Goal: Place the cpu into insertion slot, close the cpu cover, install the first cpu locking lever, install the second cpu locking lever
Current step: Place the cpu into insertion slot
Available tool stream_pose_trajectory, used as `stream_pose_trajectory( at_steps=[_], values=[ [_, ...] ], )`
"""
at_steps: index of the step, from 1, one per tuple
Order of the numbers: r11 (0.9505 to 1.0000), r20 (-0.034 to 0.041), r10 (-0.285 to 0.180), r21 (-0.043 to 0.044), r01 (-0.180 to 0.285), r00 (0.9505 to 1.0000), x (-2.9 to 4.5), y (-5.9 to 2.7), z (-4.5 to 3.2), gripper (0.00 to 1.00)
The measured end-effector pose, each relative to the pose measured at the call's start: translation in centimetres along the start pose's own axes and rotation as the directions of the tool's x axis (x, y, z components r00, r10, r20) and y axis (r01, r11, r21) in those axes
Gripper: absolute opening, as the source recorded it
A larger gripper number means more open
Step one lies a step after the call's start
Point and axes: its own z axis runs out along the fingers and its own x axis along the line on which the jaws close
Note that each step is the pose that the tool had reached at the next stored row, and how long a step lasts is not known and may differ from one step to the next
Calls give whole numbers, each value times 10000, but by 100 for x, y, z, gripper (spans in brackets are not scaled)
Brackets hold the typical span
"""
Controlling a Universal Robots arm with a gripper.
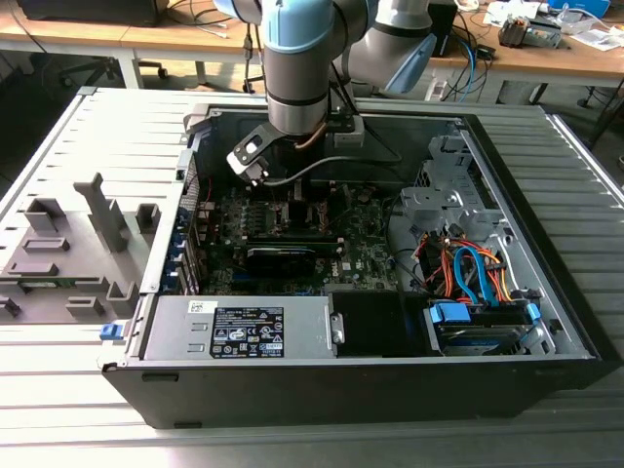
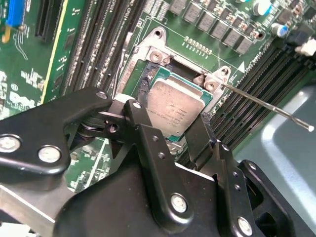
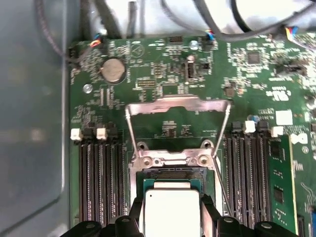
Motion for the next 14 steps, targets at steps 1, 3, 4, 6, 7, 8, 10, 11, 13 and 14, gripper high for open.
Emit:
stream_pose_trajectory(
  at_steps=[1, 3, 4, 6, 7, 8, 10, 11, 13, 14],
  values=[
    [10000, -4, -96, 0, 96, 10000, 0, 0, 0, 54],
    [9999, -5, -106, 1, 106, 9999, 0, 0, 0, 54],
    [9999, -5, -106, 0, 106, 9999, 0, 0, 0, 54],
    [9999, -5, -106, 0, 106, 9999, 0, 0, 0, 54],
    [9998, -11, -212, 1, 212, 9998, 0, 0, 0, 54],
    [9990, -21, -451, 2, 451, 9990, 0, 0, 0, 54],
    [9983, -28, -582, 2, 582, 9983, 0, 0, 0, 54],
    [9985, -26, -545, 3, 545, 9985, -5, 0, 0, 54],
    [9988, -23, -488, 2, 488, 9988, -12, 1, 1, 54],
    [9992, -20, -405, 1, 405, 9992, -18, 0, 3, 54]
  ],
)
